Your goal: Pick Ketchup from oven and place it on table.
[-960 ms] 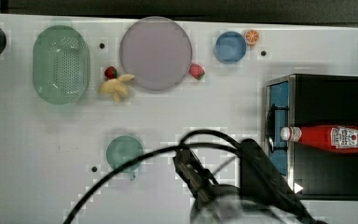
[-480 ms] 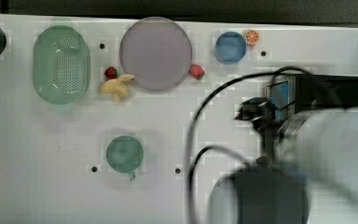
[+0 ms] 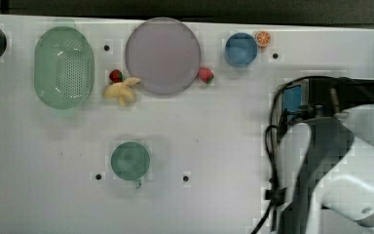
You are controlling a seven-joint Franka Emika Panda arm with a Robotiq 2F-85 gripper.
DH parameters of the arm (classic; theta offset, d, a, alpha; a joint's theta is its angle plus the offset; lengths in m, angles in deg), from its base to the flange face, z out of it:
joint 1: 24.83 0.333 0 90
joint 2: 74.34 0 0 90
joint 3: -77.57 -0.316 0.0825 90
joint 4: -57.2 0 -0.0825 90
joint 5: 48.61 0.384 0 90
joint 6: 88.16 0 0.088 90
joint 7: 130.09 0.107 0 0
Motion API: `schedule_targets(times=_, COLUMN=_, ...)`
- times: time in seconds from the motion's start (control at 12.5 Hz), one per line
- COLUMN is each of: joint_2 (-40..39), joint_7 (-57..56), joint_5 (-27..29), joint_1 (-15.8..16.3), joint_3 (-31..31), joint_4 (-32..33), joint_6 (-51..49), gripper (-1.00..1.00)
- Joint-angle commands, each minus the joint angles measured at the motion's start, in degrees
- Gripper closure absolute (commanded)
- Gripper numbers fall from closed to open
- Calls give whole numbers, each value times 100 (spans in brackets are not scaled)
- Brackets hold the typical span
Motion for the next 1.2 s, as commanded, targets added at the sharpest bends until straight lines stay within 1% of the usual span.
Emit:
schedule_targets(times=0.08, joint_2=-187, joint_7=-98, joint_5=-116, joint_1=-72, joint_3=443, joint_4=-189, joint_6=880, gripper=-100)
schedule_targets(times=0.16, joint_2=-534, joint_7=-98, joint_5=-104, joint_1=-117, joint_3=653, joint_4=-236, joint_6=1140, gripper=-100)
schedule_targets(times=0.4, joint_2=-1009, joint_7=-98, joint_5=-47, joint_1=-191, joint_3=829, joint_4=-248, joint_6=1252, gripper=-100)
schedule_targets(times=0.72, joint_2=-1414, joint_7=-98, joint_5=219, joint_1=-327, joint_3=844, joint_4=-248, joint_6=1933, gripper=-100)
schedule_targets(times=0.96, joint_2=-1637, joint_7=-98, joint_5=512, joint_1=-338, joint_3=846, joint_4=-230, joint_6=1979, gripper=-100)
schedule_targets(times=1.12, joint_2=-1760, joint_7=-98, joint_5=569, joint_1=-382, joint_3=847, joint_4=-223, joint_6=1991, gripper=-100)
schedule_targets(times=1.2, joint_2=-1759, joint_7=-98, joint_5=570, joint_1=-382, joint_3=843, joint_4=-225, joint_6=1993, gripper=-95)
